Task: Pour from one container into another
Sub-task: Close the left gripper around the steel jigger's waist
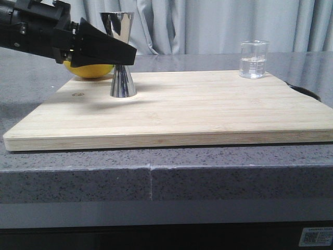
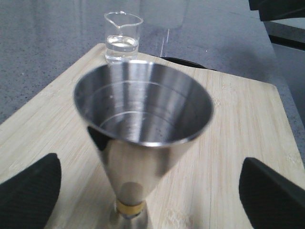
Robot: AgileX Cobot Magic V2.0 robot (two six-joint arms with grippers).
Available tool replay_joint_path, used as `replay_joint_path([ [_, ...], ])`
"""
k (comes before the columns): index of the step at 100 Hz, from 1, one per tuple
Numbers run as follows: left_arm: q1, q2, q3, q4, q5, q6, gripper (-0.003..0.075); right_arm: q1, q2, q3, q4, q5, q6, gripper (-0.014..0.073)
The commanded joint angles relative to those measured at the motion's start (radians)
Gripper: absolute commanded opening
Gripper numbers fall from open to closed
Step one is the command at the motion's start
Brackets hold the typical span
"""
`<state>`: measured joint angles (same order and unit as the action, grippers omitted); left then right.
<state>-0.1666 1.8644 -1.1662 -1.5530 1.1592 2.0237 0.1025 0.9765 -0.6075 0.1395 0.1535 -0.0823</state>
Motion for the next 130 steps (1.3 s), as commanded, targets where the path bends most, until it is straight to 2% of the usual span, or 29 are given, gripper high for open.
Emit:
replay_joint_path([
  [1, -0.008, -0.041, -0.030, -0.062, 0.036, -0.006, 0.0702, -0.001, -0.008, -0.035, -0.001, -0.073, -0.006, 0.0494],
  [130, -0.008, -0.041, -0.030, -0.062, 0.005, -0.006, 0.0702, -0.001, -0.008, -0.035, -0.001, -0.108, -0.006, 0.0494],
])
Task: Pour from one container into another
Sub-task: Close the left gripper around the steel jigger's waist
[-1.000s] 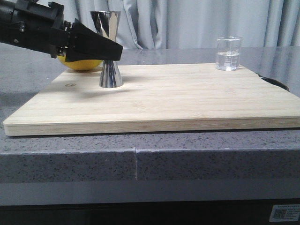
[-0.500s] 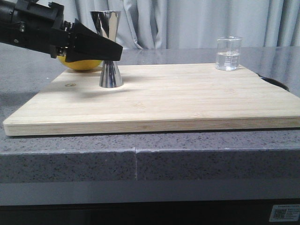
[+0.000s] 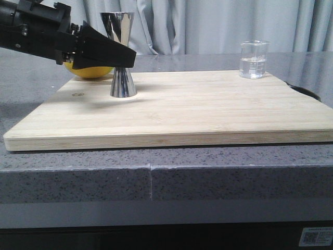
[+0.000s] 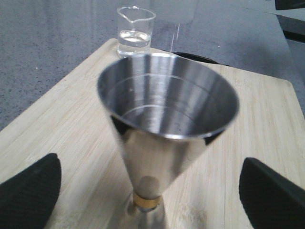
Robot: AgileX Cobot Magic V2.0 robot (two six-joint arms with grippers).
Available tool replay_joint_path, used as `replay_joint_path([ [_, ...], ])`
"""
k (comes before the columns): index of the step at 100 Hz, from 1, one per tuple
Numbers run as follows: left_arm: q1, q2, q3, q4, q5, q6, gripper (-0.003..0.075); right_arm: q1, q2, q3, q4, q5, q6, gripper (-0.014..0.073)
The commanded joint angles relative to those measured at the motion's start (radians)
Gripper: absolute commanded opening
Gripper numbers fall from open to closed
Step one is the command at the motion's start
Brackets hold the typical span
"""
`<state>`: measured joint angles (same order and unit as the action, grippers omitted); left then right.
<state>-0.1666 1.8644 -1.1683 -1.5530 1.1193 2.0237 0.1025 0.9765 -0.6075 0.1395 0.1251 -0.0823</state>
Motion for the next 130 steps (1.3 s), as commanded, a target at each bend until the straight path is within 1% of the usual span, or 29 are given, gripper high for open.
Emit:
replay_joint_path([
  [1, -0.008, -0.041, -0.028, -0.062, 0.045, -0.006, 0.0702, -0.001, -0.008, -0.035, -0.001, -0.079, -0.006, 0.0494],
  [50, -0.008, -0.041, -0.028, -0.062, 0.037, -0.006, 0.0697, -0.001, -0.008, -0.035, -0.001, -0.081, -0.006, 0.0494],
  [60, -0.008, -0.041, -0.028, -0.063, 0.032, -0.006, 0.0650, -0.001, -0.008, -0.035, -0.001, -0.086, -0.006, 0.0494],
  [68, -0.008, -0.041, -0.028, -0.063, 0.032, -0.006, 0.0584, -0.001, -0.008, -0.035, -0.001, -0.087, -0.006, 0.0494],
  [83, -0.008, -0.041, -0.028, -0.024, 0.032, -0.006, 0.0488, -0.001, -0.008, -0.035, -0.001, -0.090, -0.006, 0.0494],
  [93, -0.008, -0.041, -0.028, -0.015, 0.032, -0.006, 0.0444, -0.001, -0.008, -0.035, -0.001, -0.095, -0.006, 0.0494],
  [114, -0.016, -0.041, -0.028, -0.017, 0.030, -0.006, 0.0377, -0.001, -0.008, -0.035, -0.001, -0.106, -0.006, 0.0494],
  [130, -0.048, -0.030, -0.028, -0.024, -0.011, 0.003, 0.0365, -0.001, -0.008, -0.035, -0.001, -0.106, -0.006, 0.0494],
])
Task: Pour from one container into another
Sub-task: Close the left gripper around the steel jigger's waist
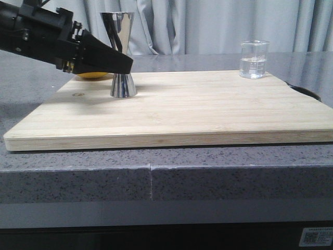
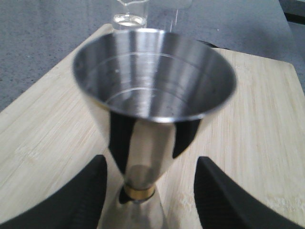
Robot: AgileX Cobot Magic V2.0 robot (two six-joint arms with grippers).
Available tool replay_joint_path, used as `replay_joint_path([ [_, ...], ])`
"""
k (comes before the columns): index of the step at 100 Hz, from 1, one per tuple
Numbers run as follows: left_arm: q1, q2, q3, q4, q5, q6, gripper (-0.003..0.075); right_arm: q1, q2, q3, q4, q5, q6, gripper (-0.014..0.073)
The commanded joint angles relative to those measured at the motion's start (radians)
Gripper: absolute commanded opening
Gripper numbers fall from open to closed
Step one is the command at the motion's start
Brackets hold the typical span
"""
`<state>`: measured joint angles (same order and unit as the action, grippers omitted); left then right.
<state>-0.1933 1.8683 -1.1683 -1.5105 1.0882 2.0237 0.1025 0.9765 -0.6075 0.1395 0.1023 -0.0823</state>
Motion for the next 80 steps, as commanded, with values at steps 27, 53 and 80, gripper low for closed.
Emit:
replay_joint_path([
  [27, -0.037, -0.024, -0.028, -0.096, 0.004, 0.004, 0.0365, -0.001, -0.008, -0.035, -0.001, -0.080, -0.006, 0.0494],
  [53, -0.037, -0.024, -0.028, -0.096, 0.000, 0.004, 0.0286, -0.001, -0.008, -0.035, -0.001, -0.080, -0.006, 0.0494],
  [80, -0.037, -0.024, -0.028, -0.096, -0.010, 0.004, 0.0072, -0.001, -0.008, -0.035, -0.001, -0.080, -0.006, 0.0494],
])
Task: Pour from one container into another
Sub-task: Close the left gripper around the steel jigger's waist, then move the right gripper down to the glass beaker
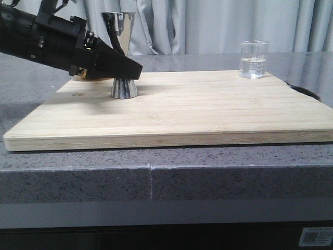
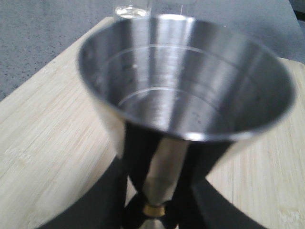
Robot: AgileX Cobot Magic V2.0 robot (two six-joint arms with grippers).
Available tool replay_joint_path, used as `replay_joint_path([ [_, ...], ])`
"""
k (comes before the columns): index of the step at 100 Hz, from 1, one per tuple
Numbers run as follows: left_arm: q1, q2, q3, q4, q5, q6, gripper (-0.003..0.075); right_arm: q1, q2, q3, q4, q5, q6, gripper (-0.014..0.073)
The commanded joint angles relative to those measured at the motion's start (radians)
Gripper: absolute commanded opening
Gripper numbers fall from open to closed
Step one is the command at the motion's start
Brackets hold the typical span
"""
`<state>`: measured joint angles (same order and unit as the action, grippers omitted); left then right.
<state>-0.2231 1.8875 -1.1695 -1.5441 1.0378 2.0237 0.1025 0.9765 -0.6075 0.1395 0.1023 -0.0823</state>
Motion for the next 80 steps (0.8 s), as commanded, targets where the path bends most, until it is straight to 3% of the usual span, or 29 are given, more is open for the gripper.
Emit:
replay_joint_path([
  [1, -0.007, -0.044, -0.027, -0.063, 0.040, 0.004, 0.0066, -0.001, -0.008, -0.035, -0.001, -0.080, -0.006, 0.0494],
  [42, -0.007, -0.044, -0.027, -0.065, 0.095, 0.004, 0.0031, -0.001, 0.001, -0.031, -0.079, -0.157, -0.006, 0.0494],
  [80, -0.007, -0.046, -0.027, -0.073, 0.127, 0.004, -0.0011, -0.001, 0.230, -0.031, -0.109, -0.299, -0.006, 0.0494],
])
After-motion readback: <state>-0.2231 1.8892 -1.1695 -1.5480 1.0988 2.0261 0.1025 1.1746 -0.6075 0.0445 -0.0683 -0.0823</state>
